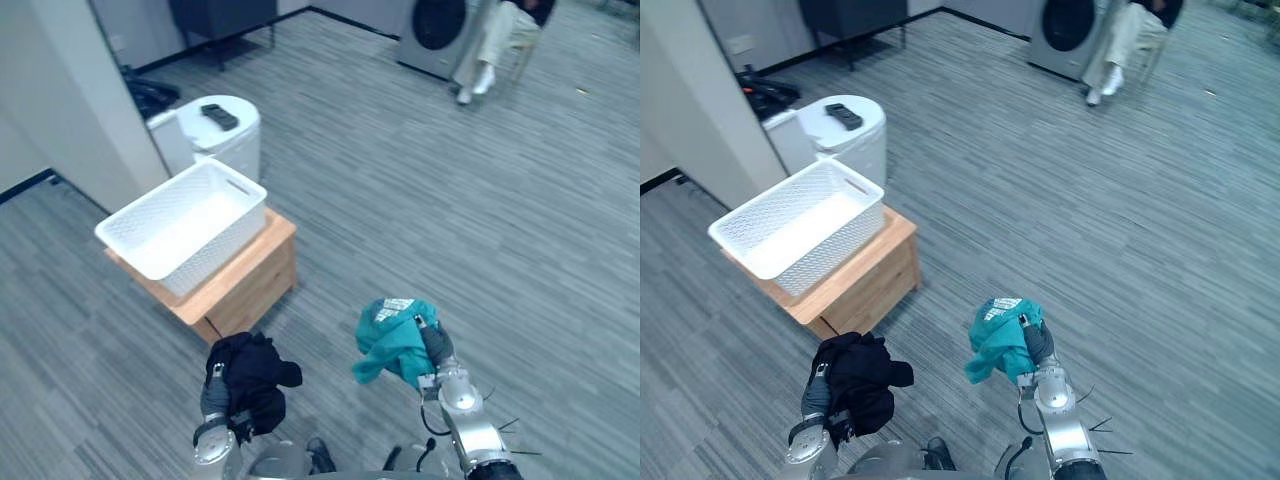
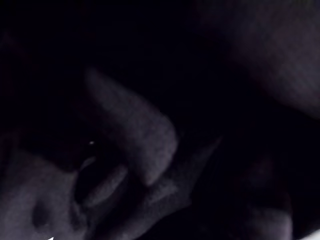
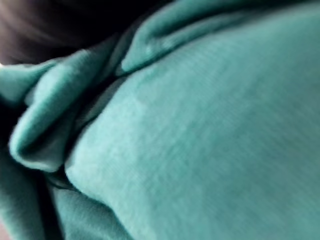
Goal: Tidy the bed and pick cloth on bed and put in laundry
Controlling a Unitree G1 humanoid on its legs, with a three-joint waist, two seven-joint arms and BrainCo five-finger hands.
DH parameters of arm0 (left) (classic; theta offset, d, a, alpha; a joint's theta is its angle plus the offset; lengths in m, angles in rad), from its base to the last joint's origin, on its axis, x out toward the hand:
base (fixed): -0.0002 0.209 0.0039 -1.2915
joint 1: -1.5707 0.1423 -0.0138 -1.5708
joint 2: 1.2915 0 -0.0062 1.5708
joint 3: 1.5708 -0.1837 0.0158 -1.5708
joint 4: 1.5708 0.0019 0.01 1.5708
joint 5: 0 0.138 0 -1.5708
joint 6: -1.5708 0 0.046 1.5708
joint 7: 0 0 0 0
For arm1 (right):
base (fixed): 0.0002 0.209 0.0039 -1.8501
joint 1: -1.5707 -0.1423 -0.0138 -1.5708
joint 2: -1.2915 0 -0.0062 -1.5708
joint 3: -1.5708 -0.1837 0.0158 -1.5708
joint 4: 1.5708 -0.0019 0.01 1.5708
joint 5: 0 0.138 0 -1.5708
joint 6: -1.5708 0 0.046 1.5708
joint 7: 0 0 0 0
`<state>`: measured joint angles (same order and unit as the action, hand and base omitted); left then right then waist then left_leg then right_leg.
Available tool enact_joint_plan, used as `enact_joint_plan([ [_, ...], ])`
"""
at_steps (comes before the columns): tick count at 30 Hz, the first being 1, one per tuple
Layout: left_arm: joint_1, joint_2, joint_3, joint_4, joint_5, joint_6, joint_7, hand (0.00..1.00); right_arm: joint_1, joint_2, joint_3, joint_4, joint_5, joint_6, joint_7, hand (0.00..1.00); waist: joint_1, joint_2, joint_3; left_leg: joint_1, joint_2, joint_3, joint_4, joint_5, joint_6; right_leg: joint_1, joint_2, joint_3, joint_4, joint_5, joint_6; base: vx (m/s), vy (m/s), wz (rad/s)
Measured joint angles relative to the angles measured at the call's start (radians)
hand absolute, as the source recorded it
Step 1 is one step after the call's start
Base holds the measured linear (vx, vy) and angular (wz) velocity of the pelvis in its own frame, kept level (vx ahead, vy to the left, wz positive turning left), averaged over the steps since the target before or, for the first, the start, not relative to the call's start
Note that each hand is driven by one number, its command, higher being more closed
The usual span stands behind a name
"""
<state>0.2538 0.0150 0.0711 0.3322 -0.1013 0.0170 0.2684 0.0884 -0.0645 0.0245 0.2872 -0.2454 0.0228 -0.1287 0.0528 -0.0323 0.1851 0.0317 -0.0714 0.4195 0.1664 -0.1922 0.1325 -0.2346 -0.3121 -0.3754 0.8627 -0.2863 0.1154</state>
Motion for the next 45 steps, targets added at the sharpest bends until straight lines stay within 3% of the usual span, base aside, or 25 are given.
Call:
enact_joint_plan([
  [2, -0.022, 0.0, -0.007, 0.024, 0.02, -0.002, 0.0, 1.0, 0.022, 0.004, -0.002, -0.004, 0.001, 0.001, 0.0, 1.0, -0.013, 0.014, 0.002, 0.022, -0.015, -0.104, -0.04, 0.015, -0.016, -0.042, 0.056, 0.132, -0.427, 0.059, 0.015, 0.23, -0.063, 1.27],
  [5, -0.047, 0.008, -0.032, 0.084, 0.045, -0.002, 0.001, 1.0, 0.048, 0.009, -0.017, -0.006, 0.001, 0.004, 0.0, 1.0, -0.016, 0.019, 0.005, 0.079, -0.03, -0.202, -0.076, 0.025, -0.029, -0.05, 0.066, 0.267, -0.66, 0.177, 0.062, 0.36, -0.115, 1.27],
  [8, -0.01, 0.012, -0.024, 0.109, 0.077, -0.003, -0.003, 1.0, 0.085, 0.015, 0.015, -0.063, 0.01, 0.003, 0.008, 1.0, -0.026, 0.035, -0.002, 0.12, 0.023, -0.329, 0.044, -0.117, -0.163, 0.003, 0.112, 0.31, -0.631, 0.221, 0.038, 0.41, -0.241, 1.43],
  [10, 0.01, 0.018, -0.011, 0.107, 0.077, -0.005, -0.003, 1.0, 0.082, 0.013, 0.029, -0.08, 0.014, -0.002, 0.019, 1.0, -0.033, 0.041, -0.005, 0.027, 0.094, -0.251, 0.32, -0.131, -0.177, 0.065, 0.153, 0.26, -0.596, 0.203, 0.009, 0.3, -0.256, 1.02],
  [11, 0.013, 0.019, -0.01, 0.101, 0.077, -0.004, -0.001, 1.0, 0.086, 0.002, 0.039, -0.11, 0.021, -0.014, 0.019, 1.0, -0.04, 0.037, -0.003, -0.07, 0.183, -0.115, 0.573, -0.107, -0.138, 0.125, 0.169, 0.22, -0.633, 0.218, -0.006, 0.32, -0.355, 1.26],
  [12, 0.014, -0.022, 0.012, 0.107, 0.075, -0.001, -0.001, 1.0, 0.065, -0.047, 0.049, -0.133, 0.021, -0.018, 0.02, 1.0, -0.036, 0.111, 0.018, -0.116, 0.361, 0.001, 0.801, -0.06, -0.11, 0.192, 0.233, 0.182, -0.639, 0.253, -0.041, 0.3, -0.321, 0.9],
  [13, 0.023, -0.039, 0.015, 0.106, 0.075, -0.001, -0.001, 1.0, 0.058, -0.059, 0.049, -0.138, 0.021, -0.018, 0.02, 1.0, -0.03, 0.131, 0.021, -0.128, 0.404, 0.035, 0.849, -0.021, -0.119, 0.216, 0.248, 0.182, -0.653, 0.233, -0.058, 0.32, -0.21, 0.33],
  [14, 0.045, -0.065, 0.02, 0.102, 0.076, -0.002, -0.004, 1.0, 0.04, -0.068, 0.047, -0.139, 0.021, -0.017, 0.019, 1.0, -0.032, 0.137, 0.026, -0.153, 0.467, 0.083, 0.92, 0.101, -0.116, 0.251, 0.254, 0.189, -0.682, 0.222, -0.076, 0.42, -0.155, 0.03],
  [15, 0.053, -0.076, 0.017, 0.101, 0.076, -0.002, -0.007, 1.0, 0.023, -0.063, 0.04, -0.139, 0.021, -0.017, 0.019, 1.0, -0.034, 0.14, 0.024, -0.185, 0.476, 0.122, 0.923, 0.036, -0.141, 0.272, 0.239, 0.187, -0.715, 0.223, -0.076, 0.43, -0.154, 0.04],
  [17, 0.045, -0.075, 0.023, 0.09, 0.077, -0.003, -0.017, 1.0, 0.004, -0.061, 0.021, -0.139, 0.02, -0.016, 0.02, 1.0, -0.033, 0.137, 0.025, -0.228, 0.463, 0.176, 0.799, -0.052, -0.178, 0.287, 0.225, 0.177, -0.757, 0.223, -0.076, 0.33, -0.096, 0.12],
  [19, 0.036, -0.075, 0.022, 0.084, 0.077, -0.004, -0.029, 1.0, 0.001, -0.063, -0.004, -0.138, 0.017, -0.013, 0.023, 1.0, -0.034, 0.136, 0.025, -0.237, 0.422, 0.252, 0.523, -0.063, -0.193, 0.335, 0.217, 0.13, -0.797, 0.221, -0.054, 0.32, -0.036, 0.28],
  [20, 0.03, -0.075, 0.018, 0.084, 0.077, -0.003, -0.03, 1.0, 0.001, -0.064, -0.01, -0.138, 0.017, -0.014, 0.023, 1.0, -0.037, 0.136, 0.025, -0.231, 0.409, 0.275, 0.444, -0.051, -0.177, 0.348, 0.217, 0.119, -0.798, 0.214, -0.043, 0.28, 0.027, 0.32],
  [21, 0.032, -0.072, 0.017, 0.087, 0.078, -0.003, -0.034, 1.0, 0.003, -0.062, -0.02, -0.133, 0.017, -0.013, 0.022, 1.0, -0.037, 0.132, 0.023, -0.206, 0.391, 0.309, 0.372, -0.032, -0.053, 0.375, 0.216, 0.1, -0.796, 0.195, -0.019, 0.36, 0.053, 0.47],
  [24, 0.031, -0.06, 0.02, 0.067, 0.083, -0.003, -0.041, 1.0, 0.032, -0.032, -0.019, -0.139, 0.016, -0.013, 0.022, 1.0, -0.04, 0.041, -0.01, -0.166, 0.298, 0.297, 0.298, -0.04, -0.033, 0.421, 0.17, 0.038, -0.814, 0.202, 0.008, 0.4, 0.076, 0.48],
  [25, 0.031, -0.059, 0.021, 0.067, 0.088, -0.002, -0.044, 1.0, 0.033, -0.024, -0.019, -0.139, 0.016, -0.013, 0.022, 1.0, -0.04, 0.032, -0.009, -0.151, 0.286, 0.295, 0.279, -0.04, -0.034, 0.429, 0.164, 0.029, -0.805, 0.206, 0.015, 0.33, 0.129, 0.34],
  [27, 0.032, -0.062, 0.015, 0.069, 0.097, 0.002, -0.05, 1.0, 0.027, -0.006, -0.015, -0.137, 0.007, -0.014, 0.024, 1.0, -0.041, 0.032, -0.007, -0.078, 0.252, 0.286, 0.185, -0.03, -0.049, 0.374, 0.128, 0.006, -0.602, 0.206, 0.016, 0.27, 0.182, 0.25],
  [28, 0.031, -0.051, 0.005, 0.063, 0.097, 0.002, -0.049, 1.0, 0.029, 0.0, -0.013, -0.136, 0.006, -0.016, 0.024, 1.0, -0.058, 0.04, -0.004, -0.027, 0.235, 0.257, 0.124, -0.016, -0.055, 0.26, 0.071, -0.002, -0.305, 0.207, 0.025, 0.23, 0.164, 0.4],
  [31, 0.018, 0.004, -0.025, 0.061, 0.1, 0.001, -0.049, 1.0, 0.029, 0.006, -0.017, -0.136, -0.001, -0.015, 0.025, 1.0, -0.098, 0.043, 0.002, 0.019, 0.227, 0.19, 0.094, -0.014, -0.056, 0.102, 0.018, 0.02, -0.026, 0.104, 0.0, 0.24, 0.02, 0.82],
  [34, 0.0, 0.036, -0.035, 0.061, 0.115, 0.0, -0.049, 1.0, 0.028, 0.009, -0.019, -0.137, 0.0, -0.016, 0.022, 1.0, -0.104, 0.043, 0.001, 0.034, 0.222, 0.14, 0.075, -0.011, -0.061, 0.061, 0.04, 0.043, -0.198, 0.082, -0.025, 0.19, -0.092, 0.6],
  [36, -0.019, 0.047, -0.056, 0.073, 0.119, -0.003, -0.05, 1.0, 0.029, 0.011, -0.019, -0.152, 0.0, -0.016, 0.021, 1.0, -0.107, 0.035, -0.003, 0.032, 0.206, 0.098, 0.054, 0.005, -0.087, 0.06, 0.097, 0.159, -0.481, 0.119, -0.006, 0.2, -0.184, 0.63],
  [37, -0.023, 0.055, -0.073, 0.083, 0.122, -0.004, -0.053, 1.0, 0.026, 0.012, -0.019, -0.165, 0.0, -0.016, 0.02, 1.0, -0.107, 0.018, -0.01, 0.031, 0.192, 0.084, 0.047, 0.011, -0.099, 0.065, 0.108, 0.215, -0.606, 0.186, -0.007, 0.19, -0.217, 0.6],
  [38, -0.026, 0.065, -0.079, 0.094, 0.127, -0.004, -0.058, 1.0, 0.027, 0.016, -0.019, -0.184, 0.0, -0.016, 0.018, 1.0, -0.109, 0.002, -0.013, 0.033, 0.172, 0.076, 0.042, 0.014, -0.119, 0.075, 0.105, 0.254, -0.698, 0.331, -0.009, 0.18, -0.261, 0.54],
  [39, -0.018, 0.066, -0.076, 0.119, 0.143, -0.004, -0.071, 1.0, 0.018, 0.012, -0.019, -0.196, 0.0, -0.016, 0.016, 1.0, -0.108, -0.008, -0.015, 0.044, 0.165, 0.064, 0.045, 0.001, -0.158, 0.097, 0.101, 0.275, -0.737, 0.397, 0.019, 0.18, -0.27, 0.27],
  [41, 0.002, 0.038, -0.077, 0.131, 0.151, -0.005, -0.072, 1.0, -0.005, -0.009, -0.021, -0.211, 0.0, -0.016, 0.012, 1.0, -0.101, 0.033, -0.019, 0.044, 0.21, 0.077, 0.051, -0.005, -0.187, 0.135, 0.148, 0.268, -0.821, 0.416, -0.001, 0.15, -0.238, -0.18],
  [45, 0.015, 0.004, -0.083, 0.133, 0.152, -0.005, -0.095, 1.0, -0.02, -0.081, -0.087, -0.326, -0.001, -0.016, -0.004, 1.0, -0.102, 0.043, -0.019, 0.05, 0.259, 0.095, 0.046, -0.004, -0.225, 0.176, 0.199, 0.255, -0.904, 0.433, -0.024, 0.08, -0.174, -0.09],
])
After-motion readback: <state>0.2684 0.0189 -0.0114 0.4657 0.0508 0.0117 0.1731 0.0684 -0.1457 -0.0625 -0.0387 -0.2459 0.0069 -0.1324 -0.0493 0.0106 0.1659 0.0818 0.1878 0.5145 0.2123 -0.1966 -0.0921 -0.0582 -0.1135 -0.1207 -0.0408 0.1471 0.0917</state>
